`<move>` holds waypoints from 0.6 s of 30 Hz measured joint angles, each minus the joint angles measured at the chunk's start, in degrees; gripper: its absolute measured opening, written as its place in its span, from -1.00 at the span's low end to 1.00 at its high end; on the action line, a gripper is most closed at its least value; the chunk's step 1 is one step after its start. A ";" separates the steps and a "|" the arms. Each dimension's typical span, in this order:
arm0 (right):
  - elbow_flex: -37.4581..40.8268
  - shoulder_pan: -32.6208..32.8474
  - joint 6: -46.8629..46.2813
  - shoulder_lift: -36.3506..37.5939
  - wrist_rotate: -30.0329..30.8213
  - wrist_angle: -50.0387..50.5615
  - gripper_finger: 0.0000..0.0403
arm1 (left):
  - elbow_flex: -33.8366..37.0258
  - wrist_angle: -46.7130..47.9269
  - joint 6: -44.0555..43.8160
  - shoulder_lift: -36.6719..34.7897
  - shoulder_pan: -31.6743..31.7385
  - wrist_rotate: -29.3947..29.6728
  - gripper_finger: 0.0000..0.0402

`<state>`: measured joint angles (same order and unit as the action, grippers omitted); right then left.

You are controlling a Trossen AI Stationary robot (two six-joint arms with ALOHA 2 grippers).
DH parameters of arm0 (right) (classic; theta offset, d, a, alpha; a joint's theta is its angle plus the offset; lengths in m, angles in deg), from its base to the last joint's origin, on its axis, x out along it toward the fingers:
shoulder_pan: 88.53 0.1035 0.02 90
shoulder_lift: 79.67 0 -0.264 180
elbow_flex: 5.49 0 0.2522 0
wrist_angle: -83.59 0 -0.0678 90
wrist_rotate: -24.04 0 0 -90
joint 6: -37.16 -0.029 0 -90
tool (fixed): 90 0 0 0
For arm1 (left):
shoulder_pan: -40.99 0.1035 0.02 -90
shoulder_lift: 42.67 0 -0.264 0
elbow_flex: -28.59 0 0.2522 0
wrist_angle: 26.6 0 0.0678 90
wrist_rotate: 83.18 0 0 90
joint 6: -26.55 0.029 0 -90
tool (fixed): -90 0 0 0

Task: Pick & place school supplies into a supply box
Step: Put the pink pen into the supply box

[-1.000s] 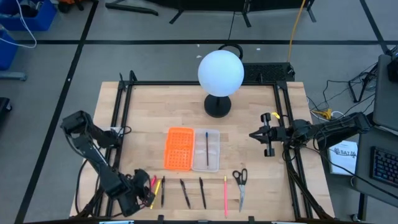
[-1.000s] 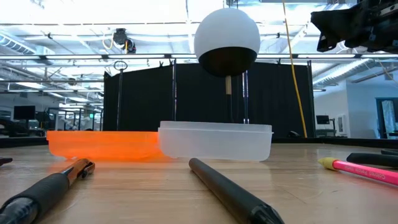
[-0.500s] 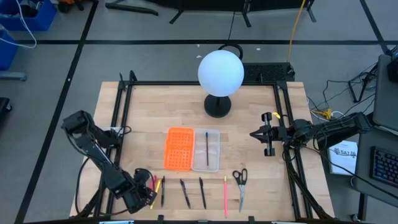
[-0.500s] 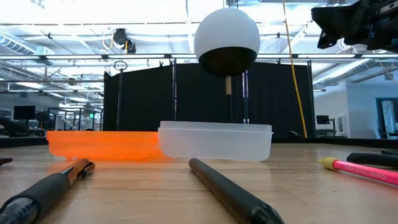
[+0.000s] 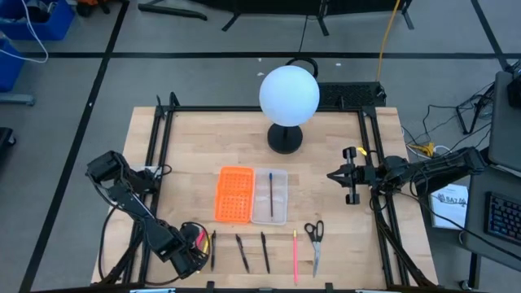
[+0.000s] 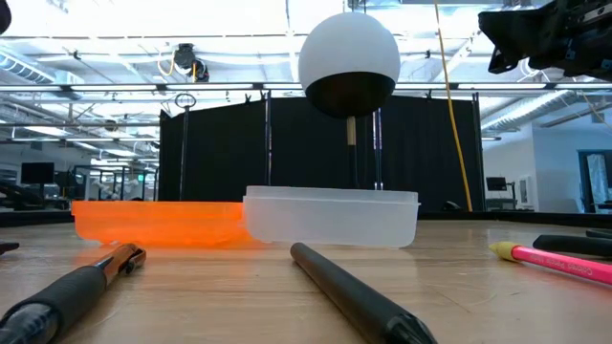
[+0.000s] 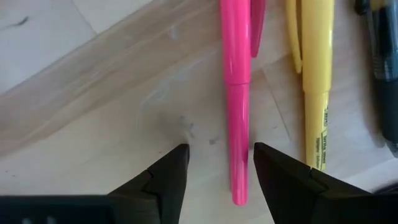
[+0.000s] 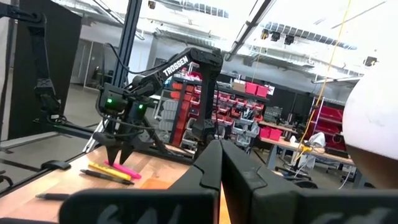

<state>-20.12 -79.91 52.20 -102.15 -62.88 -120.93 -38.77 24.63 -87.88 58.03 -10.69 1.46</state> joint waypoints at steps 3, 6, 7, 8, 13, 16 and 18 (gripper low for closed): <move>0.00 0.00 0.67 -0.02 0.02 -0.14 -1.00 | -0.02 2.06 -0.97 0.00 0.44 -0.22 -0.04; 0.00 0.00 0.71 -0.02 0.04 -0.24 -1.00 | -0.02 2.34 -0.41 0.10 0.83 -0.45 -0.16; 0.00 0.00 0.79 -0.02 0.04 -0.33 -1.00 | 0.02 2.07 -0.01 0.11 0.97 -0.39 -0.23; 0.00 0.00 0.89 -0.02 0.04 -0.33 -1.00 | 0.08 1.66 0.27 0.11 1.11 -0.38 -0.30; 0.00 0.00 1.10 -0.02 0.04 -0.32 -1.00 | 0.31 -0.19 0.61 0.13 1.13 -0.20 -0.71; 0.00 0.00 1.10 -0.02 0.04 -0.05 -1.00 | 0.34 -0.65 1.27 0.11 1.13 -0.11 -0.88; 0.00 0.00 1.10 -0.02 0.04 -0.06 -1.00 | 0.35 -0.73 1.66 0.11 1.13 0.04 -0.90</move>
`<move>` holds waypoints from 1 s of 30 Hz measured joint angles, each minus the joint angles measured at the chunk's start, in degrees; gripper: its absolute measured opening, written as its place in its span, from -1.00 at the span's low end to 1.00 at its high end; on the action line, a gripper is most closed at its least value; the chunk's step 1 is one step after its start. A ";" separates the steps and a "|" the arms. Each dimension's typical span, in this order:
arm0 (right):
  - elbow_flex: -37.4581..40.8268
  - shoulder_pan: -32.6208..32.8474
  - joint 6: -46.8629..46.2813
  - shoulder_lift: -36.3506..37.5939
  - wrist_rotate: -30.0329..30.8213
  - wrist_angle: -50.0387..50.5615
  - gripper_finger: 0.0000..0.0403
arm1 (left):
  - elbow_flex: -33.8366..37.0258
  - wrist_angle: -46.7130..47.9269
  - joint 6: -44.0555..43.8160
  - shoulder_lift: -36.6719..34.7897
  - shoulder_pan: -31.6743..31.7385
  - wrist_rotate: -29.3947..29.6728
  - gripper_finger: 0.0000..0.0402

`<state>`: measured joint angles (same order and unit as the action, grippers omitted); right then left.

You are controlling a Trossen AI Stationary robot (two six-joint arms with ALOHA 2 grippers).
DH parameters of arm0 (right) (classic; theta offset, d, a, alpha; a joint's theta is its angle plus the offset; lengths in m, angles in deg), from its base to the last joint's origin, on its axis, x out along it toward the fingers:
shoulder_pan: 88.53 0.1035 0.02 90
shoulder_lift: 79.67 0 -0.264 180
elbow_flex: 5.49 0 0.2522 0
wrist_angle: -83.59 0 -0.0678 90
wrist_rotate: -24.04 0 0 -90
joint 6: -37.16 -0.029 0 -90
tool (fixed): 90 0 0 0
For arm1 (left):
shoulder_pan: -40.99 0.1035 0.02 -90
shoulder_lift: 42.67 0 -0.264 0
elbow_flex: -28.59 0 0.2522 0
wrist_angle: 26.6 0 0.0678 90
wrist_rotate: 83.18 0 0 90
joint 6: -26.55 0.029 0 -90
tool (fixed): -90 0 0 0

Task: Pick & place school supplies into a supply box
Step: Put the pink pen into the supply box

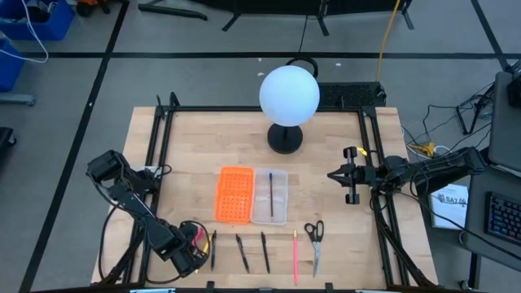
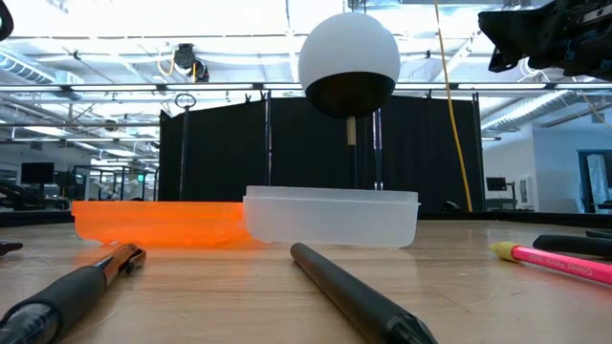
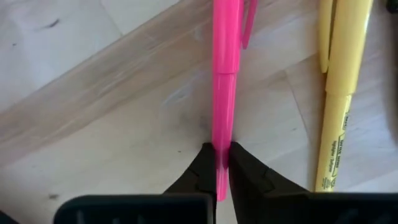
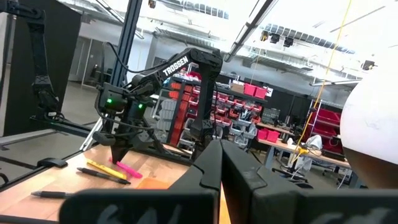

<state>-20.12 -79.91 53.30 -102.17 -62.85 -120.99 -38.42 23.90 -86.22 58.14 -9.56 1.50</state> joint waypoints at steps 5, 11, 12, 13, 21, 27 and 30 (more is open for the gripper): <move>0.00 0.00 0.00 0.00 0.00 0.00 -1.00 | 0.00 0.06 -0.26 -0.04 0.00 0.39 -0.83; 0.00 0.00 0.00 0.00 0.00 0.00 -1.00 | -1.40 3.86 -0.73 -2.87 -0.06 7.29 -0.91; 0.00 -0.01 0.00 -0.01 0.00 0.00 -1.00 | -2.29 6.40 -0.29 -3.54 0.17 10.41 -0.91; 0.00 0.00 0.00 0.00 0.01 0.00 -1.00 | -3.56 8.40 -0.14 -4.40 0.45 12.52 -0.91; 0.00 -0.02 -0.28 -0.02 0.02 -0.12 -1.00 | -14.06 14.24 8.97 -8.60 6.35 24.27 -0.91; 0.00 -0.02 -0.33 -0.02 0.00 0.01 -1.00 | -17.68 4.17 21.83 -8.47 17.41 23.89 -0.91; 0.00 -0.02 -0.39 -0.02 -0.02 0.00 -1.00 | -17.70 -3.73 29.09 -8.27 22.72 23.65 -0.90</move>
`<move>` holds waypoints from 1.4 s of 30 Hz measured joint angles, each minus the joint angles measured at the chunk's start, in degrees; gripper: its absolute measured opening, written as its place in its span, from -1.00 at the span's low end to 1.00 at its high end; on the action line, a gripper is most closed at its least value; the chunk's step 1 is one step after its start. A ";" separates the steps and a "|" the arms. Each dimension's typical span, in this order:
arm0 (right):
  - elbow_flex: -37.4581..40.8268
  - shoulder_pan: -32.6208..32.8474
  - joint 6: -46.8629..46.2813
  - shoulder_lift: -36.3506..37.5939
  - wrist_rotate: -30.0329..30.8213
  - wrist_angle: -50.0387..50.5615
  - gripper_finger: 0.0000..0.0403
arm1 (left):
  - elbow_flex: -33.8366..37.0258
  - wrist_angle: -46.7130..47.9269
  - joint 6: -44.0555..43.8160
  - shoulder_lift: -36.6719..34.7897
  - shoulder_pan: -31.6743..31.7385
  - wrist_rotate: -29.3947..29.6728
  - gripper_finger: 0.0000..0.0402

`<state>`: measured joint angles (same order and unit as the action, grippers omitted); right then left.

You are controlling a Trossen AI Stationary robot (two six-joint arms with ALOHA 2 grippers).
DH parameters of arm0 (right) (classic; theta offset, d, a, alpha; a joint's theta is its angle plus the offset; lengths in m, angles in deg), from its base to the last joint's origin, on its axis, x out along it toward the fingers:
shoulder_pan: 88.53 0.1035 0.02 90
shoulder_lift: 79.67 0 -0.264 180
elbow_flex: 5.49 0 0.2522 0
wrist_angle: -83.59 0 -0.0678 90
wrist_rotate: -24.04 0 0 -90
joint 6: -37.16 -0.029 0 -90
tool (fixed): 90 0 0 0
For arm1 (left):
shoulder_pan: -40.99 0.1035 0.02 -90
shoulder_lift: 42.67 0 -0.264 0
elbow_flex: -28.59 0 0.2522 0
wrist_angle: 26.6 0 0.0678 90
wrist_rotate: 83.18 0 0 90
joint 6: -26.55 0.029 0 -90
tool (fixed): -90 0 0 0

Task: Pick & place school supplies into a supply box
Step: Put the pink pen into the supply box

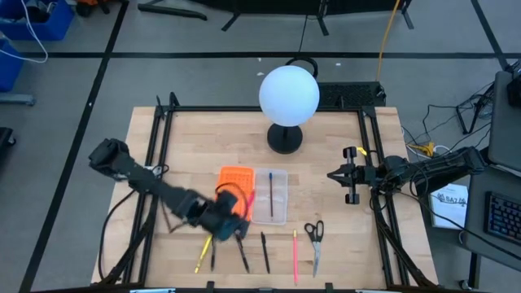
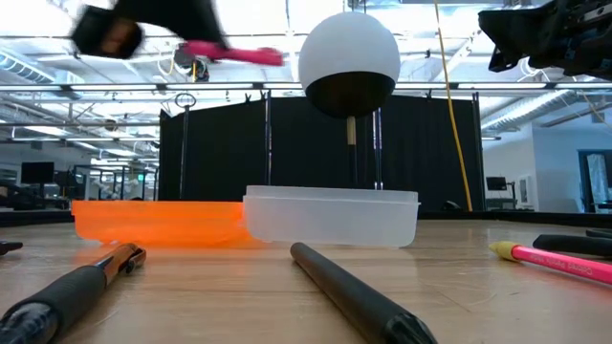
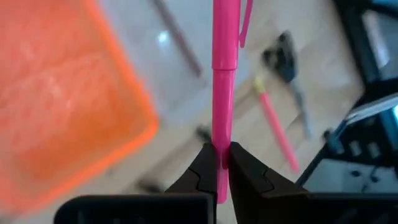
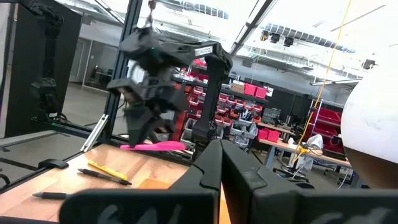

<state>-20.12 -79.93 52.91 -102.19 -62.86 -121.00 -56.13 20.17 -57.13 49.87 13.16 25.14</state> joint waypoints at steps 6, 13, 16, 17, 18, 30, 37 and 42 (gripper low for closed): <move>0.00 0.00 0.42 0.00 0.00 -0.02 -1.00 | -0.07 -2.77 5.33 0.38 7.21 -0.58 -0.89; 0.00 0.00 1.93 0.02 0.02 -0.44 -1.00 | -0.07 -2.37 6.11 3.21 15.92 -11.60 -0.91; 0.00 0.00 2.86 0.00 0.00 -0.41 -1.00 | -0.13 -7.17 8.15 5.98 18.10 -16.24 -0.91; 0.00 0.00 2.92 0.02 0.01 -0.42 -1.00 | -0.13 -8.00 8.88 7.09 18.58 -17.36 -0.91; 0.00 0.00 2.95 0.04 0.02 -0.32 -1.00 | -0.13 -9.41 9.42 8.08 18.92 -18.38 -0.91; 0.00 0.00 1.96 -0.14 -0.03 -1.09 -1.00 | -0.15 -17.79 8.64 17.08 19.85 -24.90 -0.91; 0.00 0.00 1.49 -0.16 -0.12 -1.64 -1.00 | -0.12 -16.02 8.31 18.01 21.30 -27.54 -0.91; 0.00 0.00 1.46 -0.13 -0.07 -1.35 -1.00 | -0.15 -16.85 8.49 17.99 21.81 -27.73 -0.88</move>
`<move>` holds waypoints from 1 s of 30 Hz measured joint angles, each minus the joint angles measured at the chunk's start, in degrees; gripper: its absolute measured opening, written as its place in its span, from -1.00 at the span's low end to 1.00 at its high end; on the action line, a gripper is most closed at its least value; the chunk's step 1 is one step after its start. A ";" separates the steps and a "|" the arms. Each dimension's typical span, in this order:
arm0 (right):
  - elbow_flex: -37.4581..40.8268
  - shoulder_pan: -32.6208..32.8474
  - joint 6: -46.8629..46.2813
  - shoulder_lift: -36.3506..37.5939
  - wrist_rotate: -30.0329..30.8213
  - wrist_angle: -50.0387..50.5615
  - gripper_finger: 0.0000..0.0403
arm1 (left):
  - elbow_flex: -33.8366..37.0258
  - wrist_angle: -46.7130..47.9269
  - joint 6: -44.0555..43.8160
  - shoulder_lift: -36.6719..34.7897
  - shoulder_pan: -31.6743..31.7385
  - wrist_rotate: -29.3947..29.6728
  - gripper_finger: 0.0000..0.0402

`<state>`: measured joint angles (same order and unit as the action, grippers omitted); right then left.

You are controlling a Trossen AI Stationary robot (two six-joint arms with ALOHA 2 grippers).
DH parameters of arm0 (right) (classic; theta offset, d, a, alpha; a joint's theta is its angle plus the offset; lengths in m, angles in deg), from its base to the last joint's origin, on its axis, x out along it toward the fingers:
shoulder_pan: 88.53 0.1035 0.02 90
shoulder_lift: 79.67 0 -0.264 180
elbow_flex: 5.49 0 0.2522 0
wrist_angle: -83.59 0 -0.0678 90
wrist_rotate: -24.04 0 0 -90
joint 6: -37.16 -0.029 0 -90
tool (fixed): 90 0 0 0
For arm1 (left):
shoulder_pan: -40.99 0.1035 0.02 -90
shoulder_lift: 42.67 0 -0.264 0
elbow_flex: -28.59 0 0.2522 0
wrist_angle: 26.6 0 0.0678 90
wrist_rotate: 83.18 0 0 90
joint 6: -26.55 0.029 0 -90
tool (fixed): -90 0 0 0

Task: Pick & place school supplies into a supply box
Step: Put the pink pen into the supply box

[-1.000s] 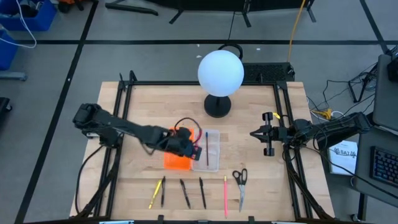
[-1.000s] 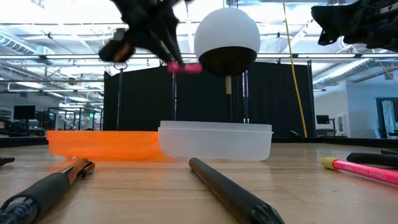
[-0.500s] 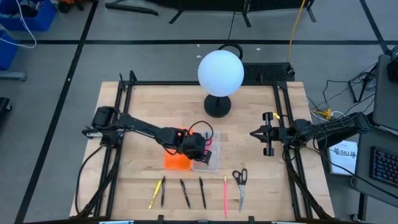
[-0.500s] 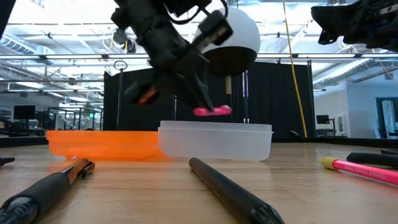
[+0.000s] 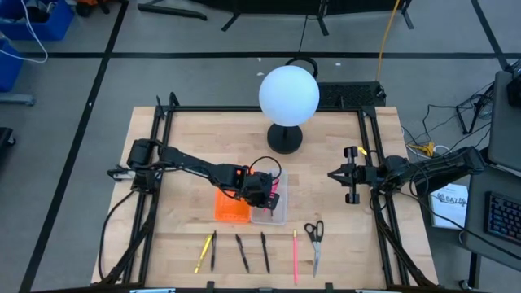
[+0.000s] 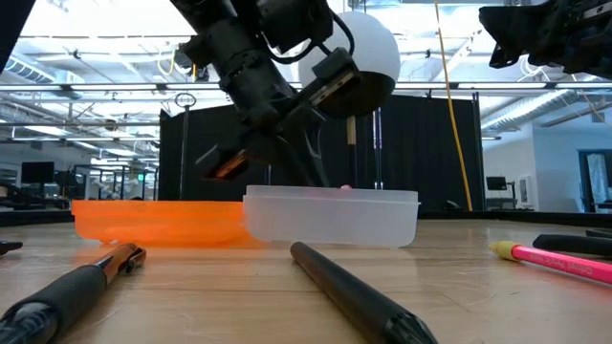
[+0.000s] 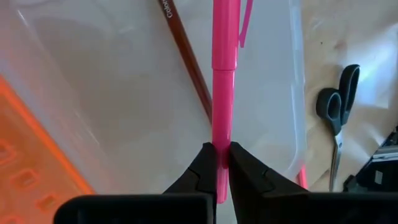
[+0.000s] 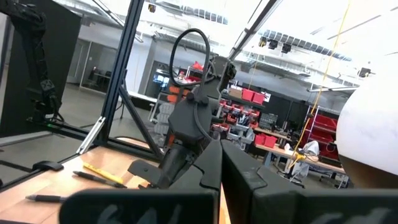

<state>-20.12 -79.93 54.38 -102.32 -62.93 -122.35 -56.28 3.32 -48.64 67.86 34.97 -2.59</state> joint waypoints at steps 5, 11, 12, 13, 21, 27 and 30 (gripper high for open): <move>0.00 0.00 0.02 0.00 0.04 0.02 -1.00 | 0.00 0.59 -0.12 0.00 -0.01 0.00 -0.85; -0.01 0.00 0.02 -0.01 0.07 0.04 -1.00 | 0.00 2.03 1.92 0.00 -0.01 0.87 -0.90; 0.00 0.00 0.02 0.00 0.07 0.04 -1.00 | 0.00 2.18 2.24 0.00 -0.01 0.87 -0.90; -0.01 0.00 0.02 0.00 0.07 0.03 -1.00 | 0.00 2.20 2.75 0.00 -0.01 1.01 -0.90; 0.00 0.00 0.45 0.00 0.09 0.04 -1.00 | 0.00 3.24 6.11 0.00 0.21 1.88 -0.90; -0.02 0.00 0.48 0.00 0.09 0.04 -1.00 | 0.00 0.67 7.12 0.00 0.21 1.84 -0.65; 0.00 0.01 0.24 -0.01 0.09 0.04 -1.00 | 0.00 -0.84 6.98 -0.02 0.21 1.86 -0.59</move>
<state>-20.12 -79.92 54.62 -102.33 -62.85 -122.31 -56.28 2.48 -41.66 67.85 35.18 -0.73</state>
